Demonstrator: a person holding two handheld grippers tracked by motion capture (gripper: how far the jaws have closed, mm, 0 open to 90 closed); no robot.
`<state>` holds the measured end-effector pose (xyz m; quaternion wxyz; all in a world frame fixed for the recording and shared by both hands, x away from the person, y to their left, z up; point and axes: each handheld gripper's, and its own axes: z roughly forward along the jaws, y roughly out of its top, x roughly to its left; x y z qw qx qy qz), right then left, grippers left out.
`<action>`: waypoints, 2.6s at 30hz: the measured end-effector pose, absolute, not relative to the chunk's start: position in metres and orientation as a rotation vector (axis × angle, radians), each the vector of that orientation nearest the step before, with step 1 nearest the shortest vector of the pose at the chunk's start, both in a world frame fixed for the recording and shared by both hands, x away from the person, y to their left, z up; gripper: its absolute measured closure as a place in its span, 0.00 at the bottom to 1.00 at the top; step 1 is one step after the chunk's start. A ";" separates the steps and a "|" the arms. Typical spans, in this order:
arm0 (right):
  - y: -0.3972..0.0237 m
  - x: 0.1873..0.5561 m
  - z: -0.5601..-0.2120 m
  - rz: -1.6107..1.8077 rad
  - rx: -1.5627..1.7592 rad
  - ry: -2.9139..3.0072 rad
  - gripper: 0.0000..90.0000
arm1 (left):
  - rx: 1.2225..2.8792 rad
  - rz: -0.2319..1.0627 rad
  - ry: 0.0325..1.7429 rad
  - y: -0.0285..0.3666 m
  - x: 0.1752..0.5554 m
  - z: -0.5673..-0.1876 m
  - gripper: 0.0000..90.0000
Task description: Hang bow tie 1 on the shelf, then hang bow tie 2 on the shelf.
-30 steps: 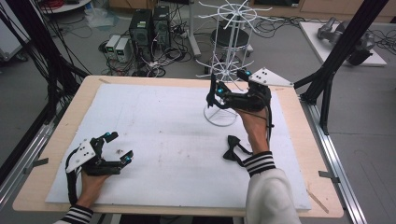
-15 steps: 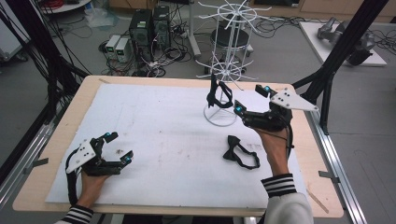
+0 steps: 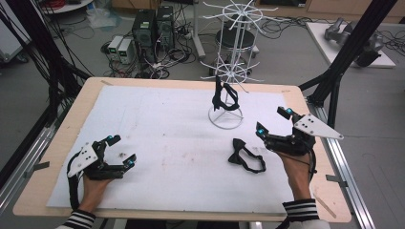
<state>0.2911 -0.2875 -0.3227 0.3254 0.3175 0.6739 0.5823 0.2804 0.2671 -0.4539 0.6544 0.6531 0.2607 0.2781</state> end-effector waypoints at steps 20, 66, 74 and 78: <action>-0.319 0.272 -0.349 1.509 0.913 1.735 0.13 | 1.474 0.629 0.595 0.268 0.280 -0.454 0.09; -0.288 0.301 -0.338 1.371 0.873 1.994 0.13 | 1.473 0.633 0.594 0.268 0.280 -0.454 0.09; -0.284 0.309 -0.341 1.350 0.867 2.080 0.13 | 1.472 0.633 0.594 0.268 0.280 -0.454 0.09; -0.281 0.312 -0.344 1.332 0.859 2.114 0.13 | 1.472 0.633 0.595 0.268 0.280 -0.454 0.09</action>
